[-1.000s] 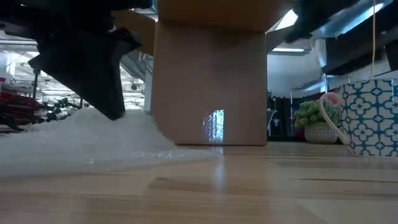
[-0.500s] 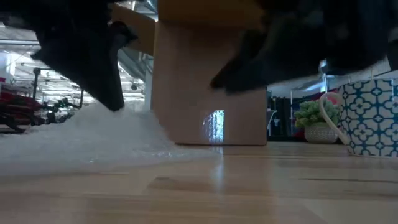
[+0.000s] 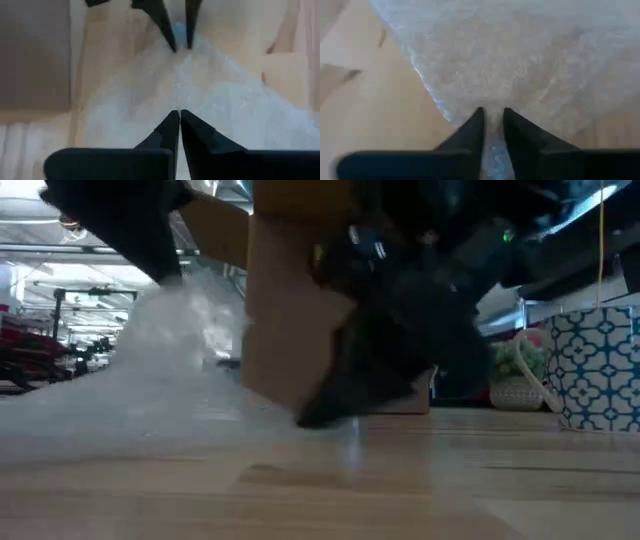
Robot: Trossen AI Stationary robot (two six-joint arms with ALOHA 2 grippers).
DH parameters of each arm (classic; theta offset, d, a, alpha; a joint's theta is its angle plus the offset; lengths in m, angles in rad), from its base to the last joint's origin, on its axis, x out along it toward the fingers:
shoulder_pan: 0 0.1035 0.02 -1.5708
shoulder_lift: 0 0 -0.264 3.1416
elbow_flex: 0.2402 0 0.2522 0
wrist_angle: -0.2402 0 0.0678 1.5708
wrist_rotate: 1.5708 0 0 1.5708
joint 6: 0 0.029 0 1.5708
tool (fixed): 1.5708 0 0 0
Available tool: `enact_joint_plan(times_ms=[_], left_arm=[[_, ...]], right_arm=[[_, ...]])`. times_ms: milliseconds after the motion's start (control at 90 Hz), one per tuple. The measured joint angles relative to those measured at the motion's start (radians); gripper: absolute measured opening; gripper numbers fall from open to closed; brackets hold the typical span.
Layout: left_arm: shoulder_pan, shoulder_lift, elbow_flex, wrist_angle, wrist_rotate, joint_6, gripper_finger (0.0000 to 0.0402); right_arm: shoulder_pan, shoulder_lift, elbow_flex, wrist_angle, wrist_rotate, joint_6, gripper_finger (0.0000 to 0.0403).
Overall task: Wrap mug
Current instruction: Prepare the transparent bubble wrap
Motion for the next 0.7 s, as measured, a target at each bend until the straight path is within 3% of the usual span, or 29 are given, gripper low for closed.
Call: enact_joint_plan(times_ms=[67,167,433,578,700], left_arm=[[-0.011,-0.043,0.000,-0.018,0.004,-0.027,0.0000],[-0.035,-0.085,0.000,-0.120,-0.005,-0.103,0.0000],[-0.053,-0.102,0.000,-0.600,-0.026,-0.459,0.0000],[-0.069,-0.120,0.010,-0.585,-0.037,-0.477,0.0000],[-0.057,-0.139,0.030,-0.394,-0.056,-0.356,0.0000]], right_arm=[[0.005,-0.023,-0.001,-0.151,0.006,-0.002,0.0008],[0.033,-0.057,0.000,-0.298,0.003,0.049,0.0018],[0.136,-0.198,-0.017,-0.599,-0.064,0.114,0.0003],[0.150,-0.253,-0.016,-0.670,-0.057,0.154,0.0005],[0.148,-0.256,-0.015,-0.623,-0.038,0.192,0.0007]])
